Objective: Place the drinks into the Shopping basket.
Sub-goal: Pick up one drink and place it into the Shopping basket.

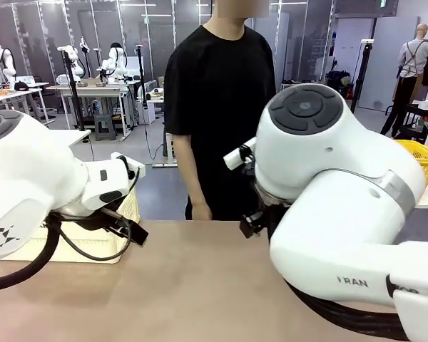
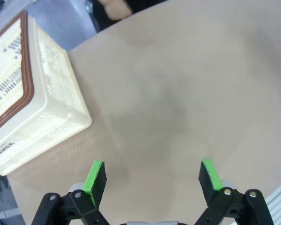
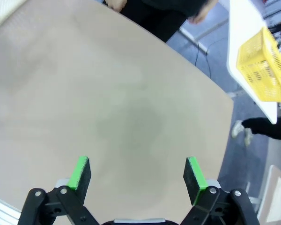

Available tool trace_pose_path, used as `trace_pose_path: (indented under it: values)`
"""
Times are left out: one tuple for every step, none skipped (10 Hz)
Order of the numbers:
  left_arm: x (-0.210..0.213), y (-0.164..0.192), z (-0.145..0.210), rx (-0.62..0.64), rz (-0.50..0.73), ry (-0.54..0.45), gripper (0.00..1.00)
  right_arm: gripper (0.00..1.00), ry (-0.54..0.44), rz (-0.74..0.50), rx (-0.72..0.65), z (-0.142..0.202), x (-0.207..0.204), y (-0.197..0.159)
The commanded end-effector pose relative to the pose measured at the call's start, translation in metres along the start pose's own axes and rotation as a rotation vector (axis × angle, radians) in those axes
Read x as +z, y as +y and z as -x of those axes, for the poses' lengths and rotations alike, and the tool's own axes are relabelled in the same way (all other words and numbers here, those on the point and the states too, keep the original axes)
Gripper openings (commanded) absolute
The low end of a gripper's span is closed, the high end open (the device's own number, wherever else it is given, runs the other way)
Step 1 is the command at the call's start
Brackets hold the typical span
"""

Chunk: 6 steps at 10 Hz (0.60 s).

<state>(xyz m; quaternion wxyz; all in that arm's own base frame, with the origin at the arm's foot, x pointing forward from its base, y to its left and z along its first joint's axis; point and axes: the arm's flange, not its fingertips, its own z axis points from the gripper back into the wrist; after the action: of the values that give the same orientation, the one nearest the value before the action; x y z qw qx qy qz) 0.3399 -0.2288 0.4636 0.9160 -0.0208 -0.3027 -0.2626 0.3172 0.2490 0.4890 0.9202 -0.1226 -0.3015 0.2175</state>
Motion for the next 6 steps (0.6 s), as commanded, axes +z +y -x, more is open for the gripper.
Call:
trace_pose_path:
  values:
    - [-0.015, 0.040, 0.044, 0.047, -0.023, 0.060, 1.00, 1.00, 0.043, -0.057, -0.056, 0.017, -0.032, -0.027]
    - [-0.024, 0.061, 0.065, 0.107, -0.024, 0.095, 1.00, 1.00, 0.131, -0.029, -0.076, 0.029, -0.050, -0.038]
    - [-0.036, 0.079, 0.086, 0.171, -0.090, 0.145, 1.00, 1.00, 0.161, -0.082, -0.086, 0.041, -0.069, -0.049]
    - [-0.044, 0.093, 0.106, 0.192, -0.091, 0.147, 1.00, 1.00, 0.178, -0.106, -0.133, 0.052, -0.086, -0.059]
    - [-0.055, 0.105, 0.123, 0.208, -0.087, 0.143, 1.00, 1.00, 0.211, -0.126, -0.180, 0.061, -0.099, -0.067]
    - [-0.062, 0.116, 0.138, 0.263, -0.091, 0.157, 1.00, 1.00, 0.218, -0.160, -0.212, 0.067, -0.107, -0.069]
